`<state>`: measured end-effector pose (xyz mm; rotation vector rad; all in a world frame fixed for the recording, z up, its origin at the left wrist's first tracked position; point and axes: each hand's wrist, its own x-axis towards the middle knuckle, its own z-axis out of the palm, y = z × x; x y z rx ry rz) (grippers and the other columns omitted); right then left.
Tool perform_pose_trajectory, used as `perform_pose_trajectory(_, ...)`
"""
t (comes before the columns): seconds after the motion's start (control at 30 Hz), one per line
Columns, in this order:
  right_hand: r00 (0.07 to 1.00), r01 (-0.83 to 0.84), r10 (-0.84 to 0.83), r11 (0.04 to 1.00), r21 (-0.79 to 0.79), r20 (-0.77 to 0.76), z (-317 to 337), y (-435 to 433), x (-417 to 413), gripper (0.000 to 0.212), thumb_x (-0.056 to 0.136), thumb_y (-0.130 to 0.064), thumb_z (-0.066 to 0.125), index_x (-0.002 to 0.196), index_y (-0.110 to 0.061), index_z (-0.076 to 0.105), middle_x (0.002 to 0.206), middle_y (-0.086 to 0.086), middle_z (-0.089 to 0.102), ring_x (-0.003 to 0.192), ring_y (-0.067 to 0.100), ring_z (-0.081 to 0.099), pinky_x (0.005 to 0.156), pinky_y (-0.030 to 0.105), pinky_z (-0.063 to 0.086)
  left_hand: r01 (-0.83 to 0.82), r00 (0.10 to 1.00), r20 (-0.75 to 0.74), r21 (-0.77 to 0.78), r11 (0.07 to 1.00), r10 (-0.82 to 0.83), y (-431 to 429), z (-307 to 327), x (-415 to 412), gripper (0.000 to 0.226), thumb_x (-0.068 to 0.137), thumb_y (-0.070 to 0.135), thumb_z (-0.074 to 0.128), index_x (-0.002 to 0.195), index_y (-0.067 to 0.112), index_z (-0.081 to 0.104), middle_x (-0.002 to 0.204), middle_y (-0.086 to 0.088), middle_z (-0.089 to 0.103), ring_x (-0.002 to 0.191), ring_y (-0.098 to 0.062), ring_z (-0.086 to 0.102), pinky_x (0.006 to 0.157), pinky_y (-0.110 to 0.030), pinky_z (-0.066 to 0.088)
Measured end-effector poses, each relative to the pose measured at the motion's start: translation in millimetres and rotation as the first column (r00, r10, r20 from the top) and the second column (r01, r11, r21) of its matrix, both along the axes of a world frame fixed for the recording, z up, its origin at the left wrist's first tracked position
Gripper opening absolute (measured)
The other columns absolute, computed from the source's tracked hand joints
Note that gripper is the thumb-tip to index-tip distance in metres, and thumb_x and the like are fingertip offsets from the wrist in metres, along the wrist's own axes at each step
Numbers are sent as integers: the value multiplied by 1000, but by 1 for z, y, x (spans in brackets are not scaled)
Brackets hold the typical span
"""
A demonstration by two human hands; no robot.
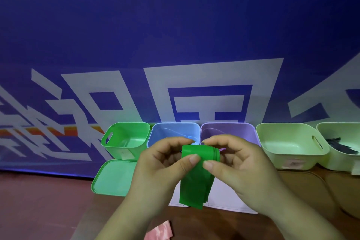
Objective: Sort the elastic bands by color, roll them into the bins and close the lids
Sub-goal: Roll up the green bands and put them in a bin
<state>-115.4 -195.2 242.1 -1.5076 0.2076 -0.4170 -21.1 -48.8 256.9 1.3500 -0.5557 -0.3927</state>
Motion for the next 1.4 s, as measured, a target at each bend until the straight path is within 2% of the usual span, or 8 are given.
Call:
perform_pose_trajectory(0.43, 1000, 10, -9, 1000, -8, 22, -2, -4, 2, 24, 76, -16, 77, 97, -27, 73, 97, 3, 75, 87, 21, 71, 78, 26, 57, 15, 996, 83, 38, 999, -18, -3, -5, 3, 28, 69, 11, 73, 97, 5, 70, 79, -2, 75, 72, -9, 69, 65, -16, 52)
perform_pose_trajectory(0.63, 1000, 14, -14, 1000, 18, 9, -3, -7, 3, 19, 81, -4, 71, 97, -14, 73, 92, 2, 76, 85, 14, 71, 76, 19, 54, 38, 987, 153, 96, 995, -52, 0, -12, 7, 33, 71, 10, 78, 102, 20, 74, 93, -3, 75, 83, -14, 67, 74, -23, 54)
perform_pose_trajectory(0.83, 999, 51, -51, 999, 6, -16, -2, -9, 4, 25, 73, -30, 67, 93, -16, 74, 80, 1, 75, 74, 8, 69, 68, 16, 50, 51, 977, 201, 124, 991, -75, 1, -13, 6, 38, 70, 22, 79, 107, 26, 72, 101, -6, 74, 87, -30, 66, 82, -58, 53)
perform_pose_trajectory(0.93, 998, 56, -56, 998, -7, -29, -3, -10, 4, 18, 79, -34, 75, 90, -19, 75, 74, 1, 72, 68, 8, 62, 65, 21, 50, 50, 976, 203, 123, 991, -74, 0, -15, 6, 37, 70, 22, 79, 107, 23, 72, 100, -9, 73, 91, -37, 66, 83, -63, 51)
perform_pose_trajectory(1.03, 998, 56, -57, 998, -14, -38, -5, -10, 5, 17, 79, -34, 68, 91, -25, 75, 79, 8, 73, 72, 16, 62, 72, 39, 53, 34, 980, 190, 104, 994, -54, -1, -17, 7, 34, 69, 23, 80, 103, 24, 74, 100, -13, 72, 92, -41, 66, 85, -65, 50)
perform_pose_trajectory(1.17, 998, 53, -53, 999, -10, -39, -5, -10, 5, 18, 78, -34, 67, 91, -26, 75, 84, 7, 74, 78, 18, 66, 81, 45, 55, 28, 985, 164, 89, 996, -42, -3, -18, 7, 34, 67, 24, 80, 100, 24, 74, 100, -16, 71, 93, -45, 64, 87, -66, 49)
perform_pose_trajectory(1.3, 998, 54, -55, 998, -10, -42, -6, -10, 5, 18, 77, -34, 67, 92, -27, 74, 87, 4, 75, 82, 15, 69, 81, 36, 56, 24, 987, 158, 82, 996, -37, -3, -18, 7, 33, 66, 23, 80, 99, 24, 75, 100, -15, 72, 93, -46, 63, 86, -63, 51)
perform_pose_trajectory(1.4, 998, 59, -59, 998, 1, -23, -6, -9, 5, 19, 75, -30, 69, 94, -28, 74, 89, 2, 74, 83, 14, 69, 78, 25, 55, 37, 987, 150, 79, 996, -49, -3, -17, 6, 33, 67, 19, 82, 99, 22, 75, 95, -14, 73, 87, -37, 67, 78, -45, 57)
